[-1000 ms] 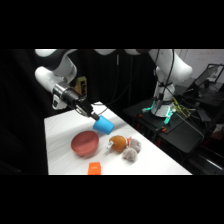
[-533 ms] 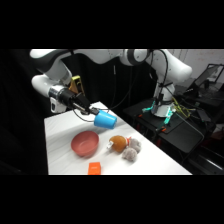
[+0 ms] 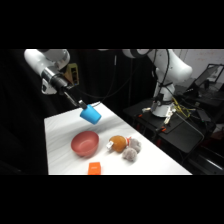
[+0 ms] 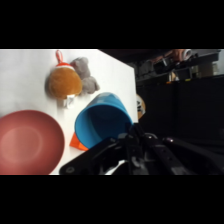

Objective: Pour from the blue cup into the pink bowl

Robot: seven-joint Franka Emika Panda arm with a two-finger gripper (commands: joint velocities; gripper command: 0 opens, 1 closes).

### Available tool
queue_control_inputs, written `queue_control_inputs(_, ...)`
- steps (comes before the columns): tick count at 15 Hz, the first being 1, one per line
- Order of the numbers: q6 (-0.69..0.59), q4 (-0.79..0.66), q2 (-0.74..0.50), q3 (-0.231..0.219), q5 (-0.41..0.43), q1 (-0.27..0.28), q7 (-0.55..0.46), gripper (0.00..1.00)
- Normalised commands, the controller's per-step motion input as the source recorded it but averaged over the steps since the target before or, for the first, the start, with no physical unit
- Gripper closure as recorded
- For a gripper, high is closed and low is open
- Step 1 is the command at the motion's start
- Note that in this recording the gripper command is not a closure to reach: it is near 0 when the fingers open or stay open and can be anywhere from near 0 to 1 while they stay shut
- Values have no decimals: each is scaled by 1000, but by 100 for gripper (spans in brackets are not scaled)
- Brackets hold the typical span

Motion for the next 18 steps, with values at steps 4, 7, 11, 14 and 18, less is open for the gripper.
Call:
queue_control_inputs(4,790,-1000,-658,-294,-390,209,-273,15)
queue_control_inputs(7,988,-1000,-532,-289,-226,300,-38,15)
queue_control_inputs(11,1000,-999,-494,-158,-151,258,221,15)
queue_control_inputs(14,856,-995,-503,206,-296,-11,378,15)
queue_control_inputs(18,673,-996,-555,157,-174,4,318,15)
